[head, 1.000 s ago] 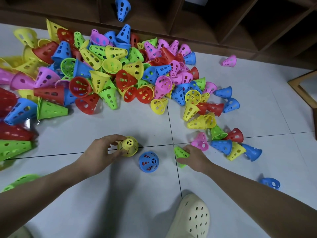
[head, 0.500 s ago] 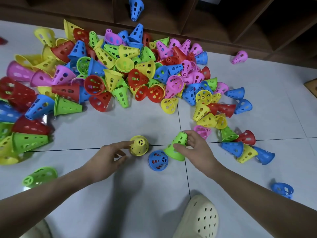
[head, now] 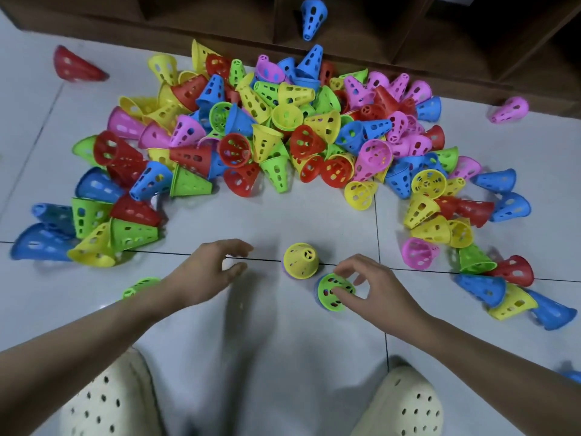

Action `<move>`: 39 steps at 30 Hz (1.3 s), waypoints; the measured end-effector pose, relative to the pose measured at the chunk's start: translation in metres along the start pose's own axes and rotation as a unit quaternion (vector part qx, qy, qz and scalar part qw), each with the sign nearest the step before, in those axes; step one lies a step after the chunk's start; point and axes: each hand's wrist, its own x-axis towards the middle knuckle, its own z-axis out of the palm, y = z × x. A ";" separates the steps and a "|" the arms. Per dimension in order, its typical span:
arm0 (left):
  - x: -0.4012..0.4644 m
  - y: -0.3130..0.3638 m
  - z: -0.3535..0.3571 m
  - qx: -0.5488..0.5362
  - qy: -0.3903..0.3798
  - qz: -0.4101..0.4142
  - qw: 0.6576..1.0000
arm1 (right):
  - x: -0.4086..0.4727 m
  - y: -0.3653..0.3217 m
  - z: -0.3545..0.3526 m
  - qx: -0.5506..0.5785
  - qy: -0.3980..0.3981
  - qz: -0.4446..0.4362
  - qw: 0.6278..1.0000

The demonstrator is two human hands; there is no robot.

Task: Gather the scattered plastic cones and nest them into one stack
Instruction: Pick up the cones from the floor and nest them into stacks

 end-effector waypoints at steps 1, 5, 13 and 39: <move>-0.002 -0.006 -0.011 0.009 0.017 -0.013 1.000 | 0.004 -0.004 0.001 0.003 0.004 -0.005 1.000; -0.017 -0.033 -0.054 0.029 0.065 -0.091 0.993 | 0.025 -0.028 0.005 0.006 0.001 -0.050 0.999; -0.082 -0.075 -0.081 0.226 -0.024 -0.251 0.941 | 0.082 -0.091 0.041 0.004 -0.068 -0.143 0.987; -0.131 -0.163 -0.065 0.040 0.162 -0.211 0.963 | 0.231 -0.163 0.277 -0.072 -0.072 -0.122 0.987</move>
